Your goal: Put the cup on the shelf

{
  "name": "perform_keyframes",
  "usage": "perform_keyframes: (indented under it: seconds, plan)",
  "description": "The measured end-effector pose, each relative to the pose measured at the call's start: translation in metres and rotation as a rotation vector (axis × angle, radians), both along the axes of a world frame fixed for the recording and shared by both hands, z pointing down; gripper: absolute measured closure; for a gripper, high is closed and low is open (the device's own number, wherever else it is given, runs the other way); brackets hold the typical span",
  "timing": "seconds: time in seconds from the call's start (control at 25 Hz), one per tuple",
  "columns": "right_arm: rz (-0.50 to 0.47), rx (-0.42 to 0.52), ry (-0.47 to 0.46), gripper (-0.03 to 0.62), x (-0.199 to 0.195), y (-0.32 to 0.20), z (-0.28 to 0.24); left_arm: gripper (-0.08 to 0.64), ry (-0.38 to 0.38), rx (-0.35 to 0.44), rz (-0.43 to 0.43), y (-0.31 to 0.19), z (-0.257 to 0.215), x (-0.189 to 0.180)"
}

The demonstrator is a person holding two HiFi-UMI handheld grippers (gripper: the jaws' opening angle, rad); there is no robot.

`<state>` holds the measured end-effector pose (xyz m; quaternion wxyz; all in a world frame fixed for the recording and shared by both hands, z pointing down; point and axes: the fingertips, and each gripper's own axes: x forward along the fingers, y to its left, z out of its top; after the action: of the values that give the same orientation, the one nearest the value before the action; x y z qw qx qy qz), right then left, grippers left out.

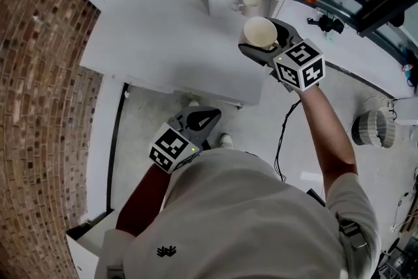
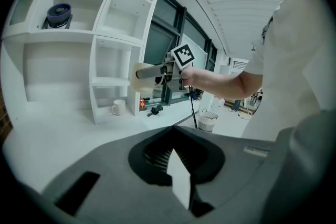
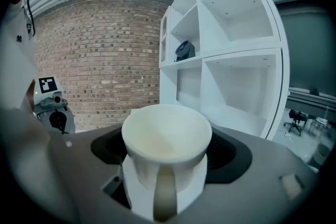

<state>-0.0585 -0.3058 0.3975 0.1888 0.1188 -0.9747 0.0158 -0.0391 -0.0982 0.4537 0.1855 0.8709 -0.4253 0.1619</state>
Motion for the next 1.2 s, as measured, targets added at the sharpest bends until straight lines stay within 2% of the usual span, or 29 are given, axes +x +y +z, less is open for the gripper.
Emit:
perform_keyframes:
  seconds: [0.24,0.52,0.76,1.2]
  plan:
    - [0.073,-0.002,-0.006,0.155,-0.042,-0.056,-0.008,0.554,0.014,-0.007,0.053,-0.036,0.006,-0.041]
    - [0.166,0.015,0.017,0.155,-0.083,-0.128,-0.011,0.554,0.011,0.024,0.13,-0.092,-0.006,-0.082]
    - [0.25,-0.001,0.018,0.155,-0.112,-0.181,-0.009,0.554,0.035,0.013,0.154,-0.119,-0.002,-0.123]
    - [0.376,-0.02,0.035,0.155,-0.142,-0.256,0.009,0.554,0.043,-0.002,0.21,-0.155,0.007,-0.179]
